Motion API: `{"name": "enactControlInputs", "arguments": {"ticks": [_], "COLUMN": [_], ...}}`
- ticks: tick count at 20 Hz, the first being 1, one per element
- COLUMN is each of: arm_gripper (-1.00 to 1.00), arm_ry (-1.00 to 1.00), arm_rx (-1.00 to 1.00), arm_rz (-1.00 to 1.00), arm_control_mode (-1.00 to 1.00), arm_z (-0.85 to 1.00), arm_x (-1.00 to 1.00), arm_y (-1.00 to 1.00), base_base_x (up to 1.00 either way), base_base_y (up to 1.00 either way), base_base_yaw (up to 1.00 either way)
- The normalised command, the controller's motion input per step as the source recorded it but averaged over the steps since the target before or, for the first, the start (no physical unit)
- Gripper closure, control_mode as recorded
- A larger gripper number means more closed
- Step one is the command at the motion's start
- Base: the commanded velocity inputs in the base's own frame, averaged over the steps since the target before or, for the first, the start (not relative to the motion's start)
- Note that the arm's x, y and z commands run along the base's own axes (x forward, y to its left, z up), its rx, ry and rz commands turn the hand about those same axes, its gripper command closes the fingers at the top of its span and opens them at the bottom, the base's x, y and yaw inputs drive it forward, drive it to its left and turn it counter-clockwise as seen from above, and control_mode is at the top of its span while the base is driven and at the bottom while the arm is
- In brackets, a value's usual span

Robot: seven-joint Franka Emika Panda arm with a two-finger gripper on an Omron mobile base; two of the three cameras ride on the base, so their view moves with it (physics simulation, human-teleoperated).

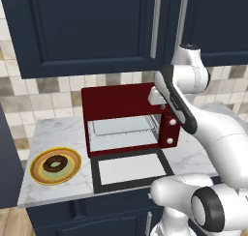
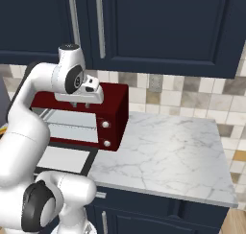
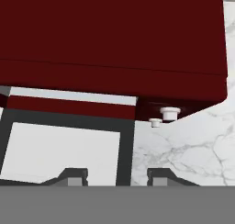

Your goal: Pick up the bagel from the plate, place it on the toaster oven rack, close the door, and set the timer.

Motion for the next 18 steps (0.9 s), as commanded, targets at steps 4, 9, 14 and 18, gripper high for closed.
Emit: {"name": "enactControlInputs", "arguments": {"ticks": [4,9,14,18], "arm_gripper": [-1.00,-1.00,-1.00,-1.00], "arm_ry": [0.01,0.00,-0.03,-0.03], "arm_rx": [0.00,-0.13,-0.25,-0.28], "arm_rz": [0.00,0.01,0.02,0.02], "arm_control_mode": [-1.00,-1.00,-1.00,-1.00], "arm_z": [0.00,-0.01,-0.01,-0.17], "arm_x": [-0.02,-0.25,-0.30,-0.30], "arm_y": [0.03,0.50,0.73,0.65], "base_base_x": [0.00,0.00,0.00,0.00], "base_base_y": [0.00,0.00,0.00,0.00], "base_base_yaw": [0.00,0.00,0.00,0.00]}}
